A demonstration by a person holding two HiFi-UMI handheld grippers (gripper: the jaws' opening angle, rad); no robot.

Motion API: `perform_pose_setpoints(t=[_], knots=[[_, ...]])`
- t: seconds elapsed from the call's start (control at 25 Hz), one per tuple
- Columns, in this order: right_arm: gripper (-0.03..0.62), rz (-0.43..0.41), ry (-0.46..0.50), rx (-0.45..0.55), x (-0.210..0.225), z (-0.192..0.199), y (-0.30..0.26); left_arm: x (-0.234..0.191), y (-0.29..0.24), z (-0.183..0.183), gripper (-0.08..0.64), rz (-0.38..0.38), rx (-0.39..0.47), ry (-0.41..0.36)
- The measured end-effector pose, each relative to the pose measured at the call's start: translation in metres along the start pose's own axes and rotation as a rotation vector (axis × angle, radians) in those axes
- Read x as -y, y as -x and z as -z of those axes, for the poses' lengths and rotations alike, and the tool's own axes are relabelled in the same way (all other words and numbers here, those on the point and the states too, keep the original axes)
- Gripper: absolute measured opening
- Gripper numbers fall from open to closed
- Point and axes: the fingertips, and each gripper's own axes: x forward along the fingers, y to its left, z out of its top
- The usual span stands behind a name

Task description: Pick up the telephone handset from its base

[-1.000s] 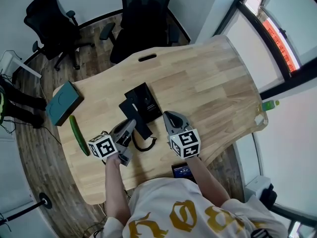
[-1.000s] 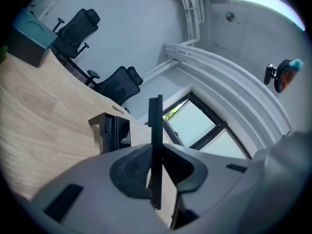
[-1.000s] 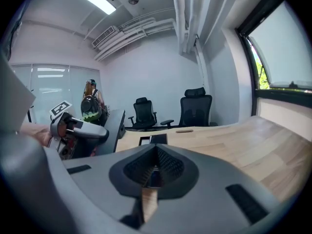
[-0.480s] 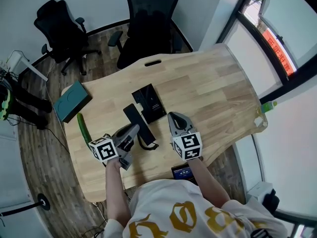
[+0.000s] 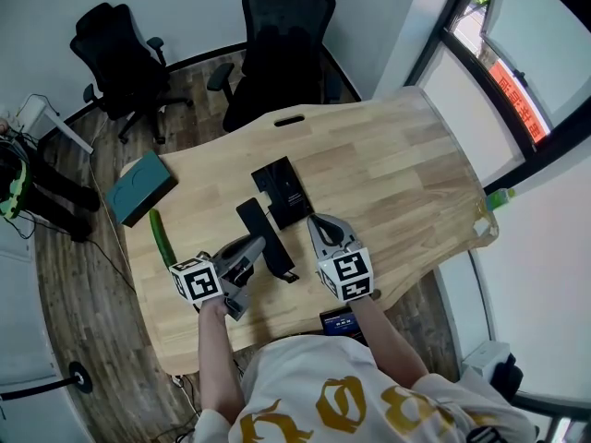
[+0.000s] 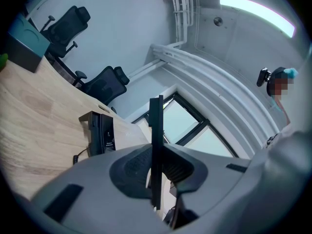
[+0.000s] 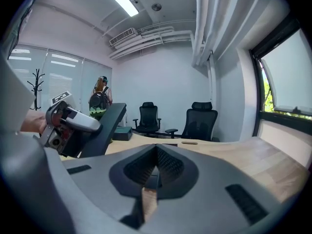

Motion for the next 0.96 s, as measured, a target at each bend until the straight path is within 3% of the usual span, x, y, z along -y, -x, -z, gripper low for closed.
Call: perform_pose_setpoints(t=[0.76,0.96], knots=[[0.005,0.004,0.005,-0.008,0.006,0.004,0.001,0.001,-0.003,-0.001,0.072,0.002,-0.001,0.006],[0.005,-0.045,0.003,-0.04,-0.004,0.012,0.001,0.001,0.008,0.008,0.072,-0.046,0.008,0.019]])
